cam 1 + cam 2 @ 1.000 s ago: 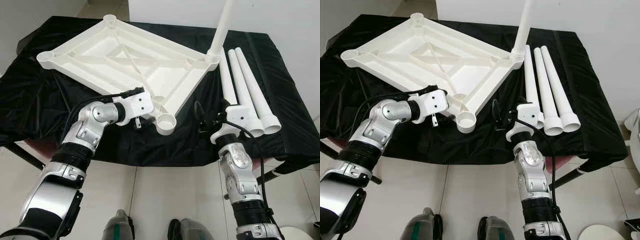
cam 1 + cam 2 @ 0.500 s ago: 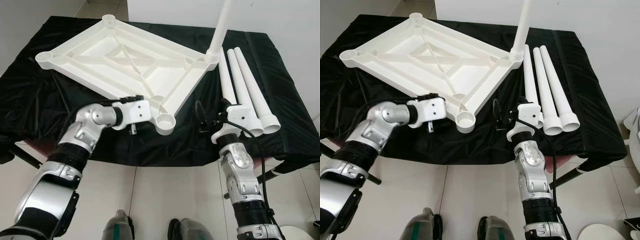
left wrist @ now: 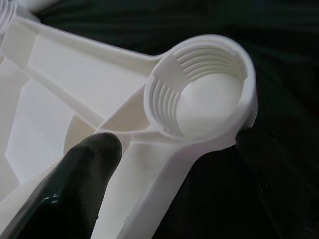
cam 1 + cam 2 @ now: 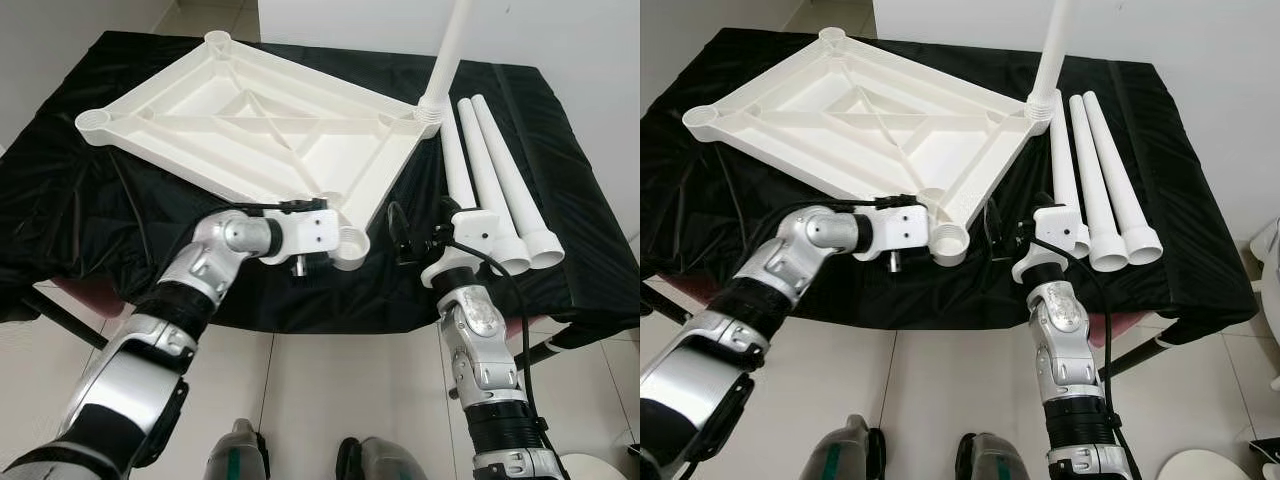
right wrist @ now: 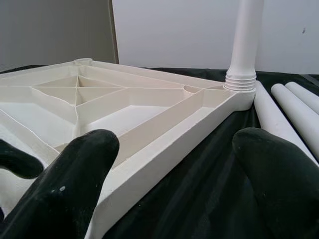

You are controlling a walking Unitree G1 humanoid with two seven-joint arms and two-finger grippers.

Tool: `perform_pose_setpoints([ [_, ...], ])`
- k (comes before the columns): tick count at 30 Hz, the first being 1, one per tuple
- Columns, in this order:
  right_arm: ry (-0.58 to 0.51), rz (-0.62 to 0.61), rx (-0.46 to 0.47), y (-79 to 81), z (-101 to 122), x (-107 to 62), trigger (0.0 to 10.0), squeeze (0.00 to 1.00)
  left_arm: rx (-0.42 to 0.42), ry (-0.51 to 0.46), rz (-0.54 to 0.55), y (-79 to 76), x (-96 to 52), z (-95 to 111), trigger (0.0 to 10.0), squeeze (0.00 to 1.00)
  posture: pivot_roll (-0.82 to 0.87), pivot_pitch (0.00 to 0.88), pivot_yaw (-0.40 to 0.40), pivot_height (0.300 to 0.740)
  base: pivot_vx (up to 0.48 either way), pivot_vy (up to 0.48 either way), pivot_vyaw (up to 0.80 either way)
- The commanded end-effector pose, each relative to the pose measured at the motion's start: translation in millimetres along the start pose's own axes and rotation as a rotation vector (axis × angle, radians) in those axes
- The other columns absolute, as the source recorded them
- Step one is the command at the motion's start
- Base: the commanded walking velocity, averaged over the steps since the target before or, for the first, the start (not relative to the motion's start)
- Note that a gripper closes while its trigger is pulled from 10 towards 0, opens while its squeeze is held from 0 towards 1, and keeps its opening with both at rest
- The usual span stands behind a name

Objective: Building children table

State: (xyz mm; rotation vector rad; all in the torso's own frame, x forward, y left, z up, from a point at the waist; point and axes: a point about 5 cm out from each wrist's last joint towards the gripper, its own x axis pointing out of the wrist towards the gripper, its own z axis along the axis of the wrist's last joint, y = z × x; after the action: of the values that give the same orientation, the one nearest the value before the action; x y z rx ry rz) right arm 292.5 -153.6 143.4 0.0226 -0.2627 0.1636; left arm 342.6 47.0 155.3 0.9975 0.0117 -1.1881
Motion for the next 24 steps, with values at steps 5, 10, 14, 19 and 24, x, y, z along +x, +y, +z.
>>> perform_pose_setpoints([
  [5, 0.01, -0.009, 0.001, 0.9, -3, -3.0, 10.0, 0.0, 0.044, -0.035, 0.079, 5.9, 11.0, 14, 10.0, 0.0, -0.03, 0.032, 0.02, 0.74, 0.0, 0.0, 0.0],
  [10, 0.01, -0.011, 0.002, 1.7, -4, -2.7, 10.0, 0.0, 0.011, -0.021, 0.062, 5.4, 13.9, 12, 10.0, 0.0, -0.03, 0.026, 0.026, 0.74, 0.0, 0.0, 0.0],
  [14, 0.017, -0.062, -0.027, -4.3, -5, -4.3, 10.0, 0.0, -0.051, 0.017, 0.028, 1.2, 10.6, -3, 10.0, 0.0, -0.03, 0.028, 0.026, 0.74, 0.0, 0.0, 0.0],
  [19, 0.021, -0.132, -0.047, -12.1, -6, -5.1, 10.0, 0.0, -0.096, 0.036, 0.008, -1.5, 8.3, -11, 10.0, 0.0, -0.02, 0.029, 0.025, 0.74, 0.0, 0.0, 0.0],
  [24, 0.017, -0.189, -0.074, -18.3, -6, -3.8, 10.0, 0.0, -0.163, 0.05, -0.019, -2.1, 6.0, -19, 10.0, 0.0, -0.02, 0.035, 0.027, 0.74, 0.0, 0.0, 0.0],
])
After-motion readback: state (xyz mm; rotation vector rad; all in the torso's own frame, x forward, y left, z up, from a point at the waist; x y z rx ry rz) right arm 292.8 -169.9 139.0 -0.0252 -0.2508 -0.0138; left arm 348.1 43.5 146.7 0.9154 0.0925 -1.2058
